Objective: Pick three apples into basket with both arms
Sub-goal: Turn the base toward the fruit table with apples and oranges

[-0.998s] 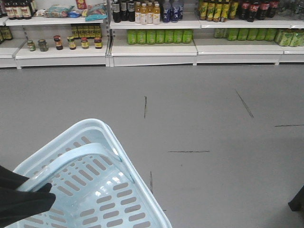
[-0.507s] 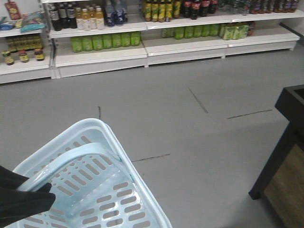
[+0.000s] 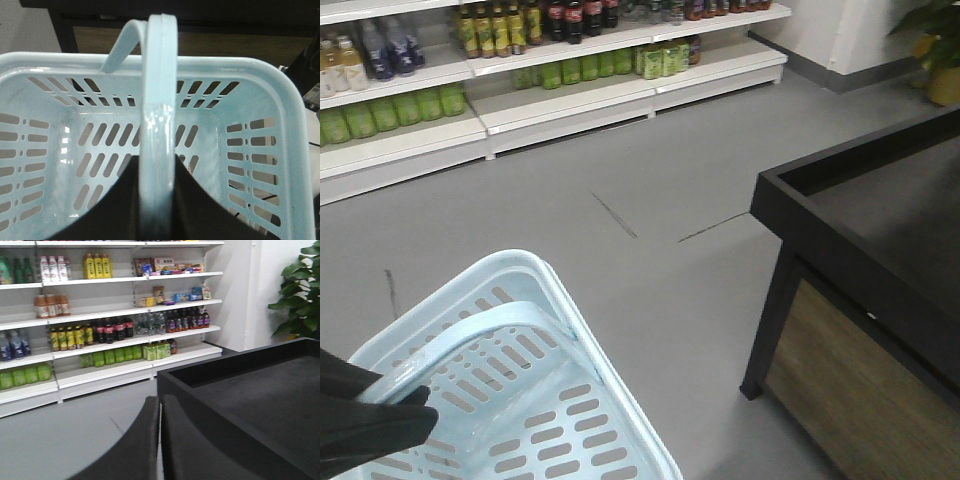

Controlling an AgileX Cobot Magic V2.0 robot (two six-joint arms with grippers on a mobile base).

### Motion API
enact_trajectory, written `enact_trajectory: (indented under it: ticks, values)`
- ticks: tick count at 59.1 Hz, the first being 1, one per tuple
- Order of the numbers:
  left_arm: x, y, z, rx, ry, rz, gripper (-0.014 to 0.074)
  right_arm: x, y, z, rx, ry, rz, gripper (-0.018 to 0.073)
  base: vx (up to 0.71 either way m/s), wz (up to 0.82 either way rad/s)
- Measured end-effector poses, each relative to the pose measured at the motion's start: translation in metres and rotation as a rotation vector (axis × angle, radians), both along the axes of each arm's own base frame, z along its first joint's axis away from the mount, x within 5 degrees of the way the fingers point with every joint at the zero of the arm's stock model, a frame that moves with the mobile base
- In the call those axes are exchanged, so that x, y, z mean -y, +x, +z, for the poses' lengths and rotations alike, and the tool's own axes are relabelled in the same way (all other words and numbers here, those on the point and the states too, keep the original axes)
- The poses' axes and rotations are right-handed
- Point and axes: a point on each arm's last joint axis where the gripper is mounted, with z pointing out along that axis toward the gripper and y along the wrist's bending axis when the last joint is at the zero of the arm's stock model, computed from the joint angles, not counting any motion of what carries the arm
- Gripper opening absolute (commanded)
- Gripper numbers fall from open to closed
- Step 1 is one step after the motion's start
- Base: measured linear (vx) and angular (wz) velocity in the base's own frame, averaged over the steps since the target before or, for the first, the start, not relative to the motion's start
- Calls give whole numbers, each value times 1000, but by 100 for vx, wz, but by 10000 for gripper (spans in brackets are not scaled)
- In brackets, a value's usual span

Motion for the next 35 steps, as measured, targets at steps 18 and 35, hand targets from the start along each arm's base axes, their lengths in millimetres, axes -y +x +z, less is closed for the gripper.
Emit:
enact_trajectory:
  ticks: [18,35]
  values:
    - [0,0,0,0,0,0,-6,0,0,0,0,0,0,-5,14,-54]
    - [0,0,0,0,0,0,-6,0,0,0,0,0,0,-5,14,-53]
